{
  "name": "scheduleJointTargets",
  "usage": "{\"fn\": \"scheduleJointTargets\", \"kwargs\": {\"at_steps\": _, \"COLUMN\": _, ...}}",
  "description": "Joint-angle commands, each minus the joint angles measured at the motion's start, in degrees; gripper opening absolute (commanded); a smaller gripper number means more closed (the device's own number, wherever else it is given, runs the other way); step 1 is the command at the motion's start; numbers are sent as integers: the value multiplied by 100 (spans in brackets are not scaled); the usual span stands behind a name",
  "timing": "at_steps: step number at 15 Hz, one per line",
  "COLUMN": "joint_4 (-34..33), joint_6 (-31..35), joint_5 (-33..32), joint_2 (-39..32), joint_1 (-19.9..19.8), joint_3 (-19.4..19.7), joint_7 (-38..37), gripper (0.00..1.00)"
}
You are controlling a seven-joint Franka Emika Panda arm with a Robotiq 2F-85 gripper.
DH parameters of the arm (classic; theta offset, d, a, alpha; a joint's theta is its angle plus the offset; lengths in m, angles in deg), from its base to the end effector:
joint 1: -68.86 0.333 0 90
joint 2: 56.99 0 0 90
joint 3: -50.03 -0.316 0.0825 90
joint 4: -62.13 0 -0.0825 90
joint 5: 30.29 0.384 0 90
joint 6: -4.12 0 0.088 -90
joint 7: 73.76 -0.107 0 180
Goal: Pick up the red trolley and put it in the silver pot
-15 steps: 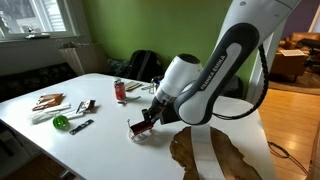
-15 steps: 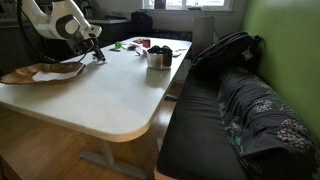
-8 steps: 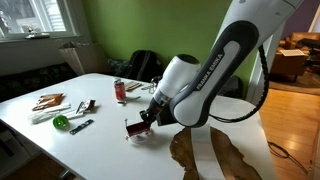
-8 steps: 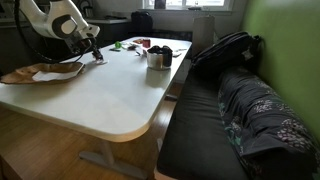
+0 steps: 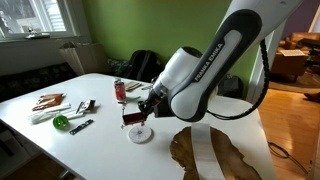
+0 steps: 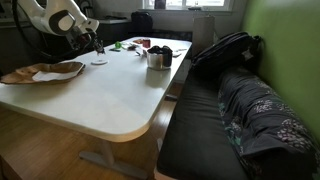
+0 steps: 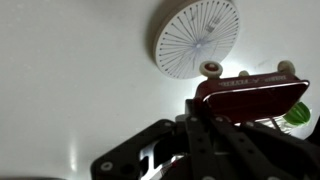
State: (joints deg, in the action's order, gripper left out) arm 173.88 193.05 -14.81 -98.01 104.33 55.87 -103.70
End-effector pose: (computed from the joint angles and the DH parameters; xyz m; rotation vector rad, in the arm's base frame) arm 0.5763 0.3029 0.1813 -2.7084 0.3256 -0.7891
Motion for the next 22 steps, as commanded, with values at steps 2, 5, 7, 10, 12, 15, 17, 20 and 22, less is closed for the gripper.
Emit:
{"fn": "scheduleJointTargets", "kwargs": {"at_steps": 2, "joint_4": -18, "joint_6": 0, "joint_5": 275, "joint_2": -35, "joint_1": -15, "joint_3": -62, "joint_7": 275, "gripper": 5}}
{"fn": "scheduleJointTargets", "kwargs": {"at_steps": 5, "joint_4": -245, "joint_6": 558, "joint_5": 355, "joint_2": -197, "joint_1": 423, "joint_3": 560, "joint_7": -236, "gripper": 1}}
{"fn": "scheduleJointTargets", "kwargs": {"at_steps": 7, "joint_4": -304, "joint_6": 812, "joint_5": 533, "joint_2": -34, "joint_1": 468, "joint_3": 824, "joint_7": -300, "gripper": 1}}
{"fn": "scheduleJointTargets", "kwargs": {"at_steps": 10, "joint_4": -461, "joint_6": 1183, "joint_5": 892, "joint_2": 73, "joint_1": 536, "joint_3": 1377, "joint_7": -311, "gripper": 1}}
{"fn": "scheduleJointTargets", "kwargs": {"at_steps": 12, "joint_4": -640, "joint_6": 1355, "joint_5": 1164, "joint_2": 21, "joint_1": 464, "joint_3": 1746, "joint_7": -320, "gripper": 1}}
{"fn": "scheduleJointTargets", "kwargs": {"at_steps": 15, "joint_4": -666, "joint_6": 1223, "joint_5": 1231, "joint_2": 74, "joint_1": 390, "joint_3": 1868, "joint_7": -238, "gripper": 5}}
{"fn": "scheduleJointTargets", "kwargs": {"at_steps": 17, "joint_4": -696, "joint_6": 1223, "joint_5": 1390, "joint_2": 60, "joint_1": 380, "joint_3": 2136, "joint_7": -239, "gripper": 5}}
{"fn": "scheduleJointTargets", "kwargs": {"at_steps": 20, "joint_4": -918, "joint_6": 1203, "joint_5": 1809, "joint_2": -362, "joint_1": 734, "joint_3": 2754, "joint_7": -110, "gripper": 1}}
{"fn": "scheduleJointTargets", "kwargs": {"at_steps": 22, "joint_4": -1019, "joint_6": 1033, "joint_5": 2064, "joint_2": -623, "joint_1": 941, "joint_3": 3328, "joint_7": 55, "gripper": 1}}
